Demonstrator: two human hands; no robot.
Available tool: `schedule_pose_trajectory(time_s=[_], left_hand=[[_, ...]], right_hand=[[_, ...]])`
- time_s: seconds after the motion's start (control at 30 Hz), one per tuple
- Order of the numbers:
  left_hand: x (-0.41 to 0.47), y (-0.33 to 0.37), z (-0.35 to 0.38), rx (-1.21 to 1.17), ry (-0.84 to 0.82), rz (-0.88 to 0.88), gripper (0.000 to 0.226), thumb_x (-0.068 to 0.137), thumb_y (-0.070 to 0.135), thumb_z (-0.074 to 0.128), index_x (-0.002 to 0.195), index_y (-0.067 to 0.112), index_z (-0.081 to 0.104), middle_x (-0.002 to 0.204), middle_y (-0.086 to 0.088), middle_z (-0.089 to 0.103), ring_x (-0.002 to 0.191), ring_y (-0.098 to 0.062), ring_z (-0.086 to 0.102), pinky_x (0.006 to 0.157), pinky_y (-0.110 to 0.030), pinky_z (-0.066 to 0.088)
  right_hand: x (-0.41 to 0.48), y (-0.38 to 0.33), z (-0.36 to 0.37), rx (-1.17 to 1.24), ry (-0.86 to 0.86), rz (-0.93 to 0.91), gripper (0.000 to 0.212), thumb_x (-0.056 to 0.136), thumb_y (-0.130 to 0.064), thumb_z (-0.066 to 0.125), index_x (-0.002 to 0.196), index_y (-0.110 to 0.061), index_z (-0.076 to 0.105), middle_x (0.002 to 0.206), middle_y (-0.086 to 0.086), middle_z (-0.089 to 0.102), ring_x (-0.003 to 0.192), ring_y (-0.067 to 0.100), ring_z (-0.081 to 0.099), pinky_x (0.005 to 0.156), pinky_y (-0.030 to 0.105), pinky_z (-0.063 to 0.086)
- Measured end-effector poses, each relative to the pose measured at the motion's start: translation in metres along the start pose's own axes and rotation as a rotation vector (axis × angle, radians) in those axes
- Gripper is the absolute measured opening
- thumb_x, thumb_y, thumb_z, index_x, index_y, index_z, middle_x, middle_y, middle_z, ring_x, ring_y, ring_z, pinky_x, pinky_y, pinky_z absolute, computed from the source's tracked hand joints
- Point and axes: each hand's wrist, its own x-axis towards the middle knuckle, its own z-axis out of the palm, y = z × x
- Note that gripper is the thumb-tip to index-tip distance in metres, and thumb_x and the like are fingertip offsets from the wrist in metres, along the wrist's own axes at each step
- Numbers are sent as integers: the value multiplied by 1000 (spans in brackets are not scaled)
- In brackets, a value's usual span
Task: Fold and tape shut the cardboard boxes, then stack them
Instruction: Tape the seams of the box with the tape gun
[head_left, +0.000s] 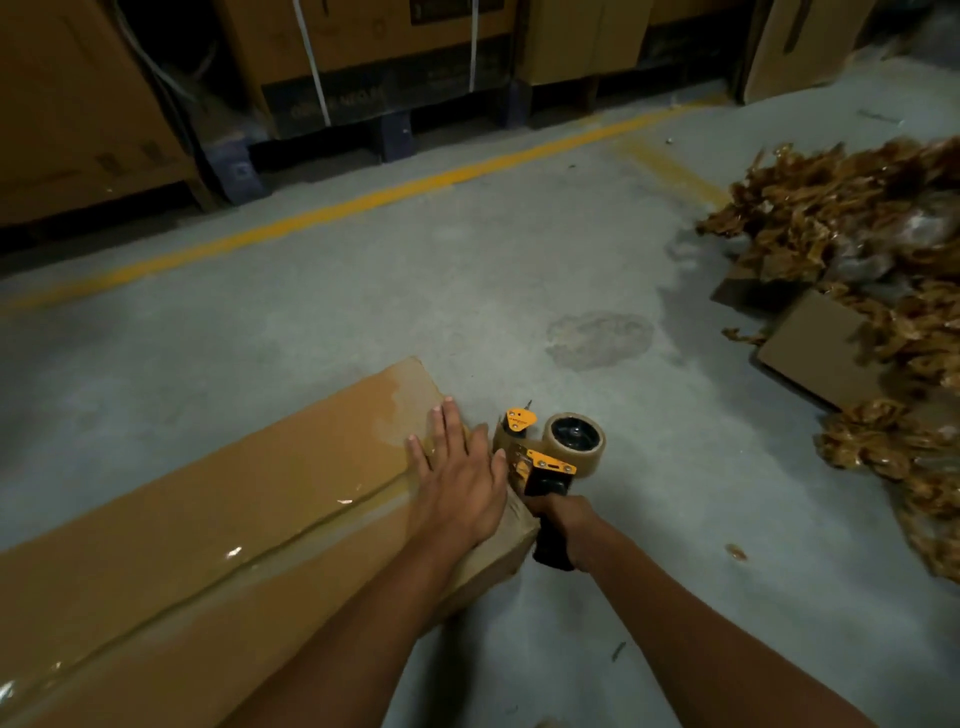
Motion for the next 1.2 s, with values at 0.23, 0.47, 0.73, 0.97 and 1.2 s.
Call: schedule_pose_trajectory(time_s=[0.23, 0.47, 0.73, 0.97, 1.2], left_hand=[[0, -8, -42, -357, -177, -12, 62, 107, 47, 21, 160, 19, 5, 166, -4, -15, 152, -19, -16, 122, -43, -8], [-76, -85, -108, -1129, 75, -460, 34, 106, 35, 43, 101, 8, 65, 95, -13, 67, 91, -31, 65, 71, -30, 49], [-230, -155, -212, -1700, 136, -783, 63, 98, 59, 45, 101, -4, 55, 96, -26, 64, 64, -30, 71, 55, -30, 61], [-340, -183, -228, -1831, 245, -698, 43, 102, 38, 53, 117, -2, 57, 89, -20, 67, 68, -28, 73, 55, -28, 60], [-377, -213, -200, -1753, 315, -749, 26, 99, -2, 43, 121, -6, 57, 106, -25, 67, 77, -31, 75, 58, -29, 61]], right_hand=[[-74, -48, -30, -95, 187, -344, 23, 69, -2, 77, 81, -1, 58, 78, 17, 54, 69, 31, 53, 57, 33, 43], [-164, -24, 38, -281, -17, -490, 22, 67, -10, 82, 77, -7, 62, 74, 15, 64, 69, 31, 63, 61, 37, 47], [-261, 52, 122, -576, -273, -652, 23, 67, -15, 85, 82, -10, 69, 77, 11, 69, 72, 24, 65, 65, 35, 49], [-330, 96, 147, -798, -371, -905, 32, 66, -27, 92, 79, -19, 63, 82, 2, 71, 78, 20, 67, 67, 35, 52], [-330, 144, 172, -828, -386, -930, 39, 69, -25, 91, 97, -13, 68, 92, 0, 71, 87, 19, 66, 71, 31, 52]])
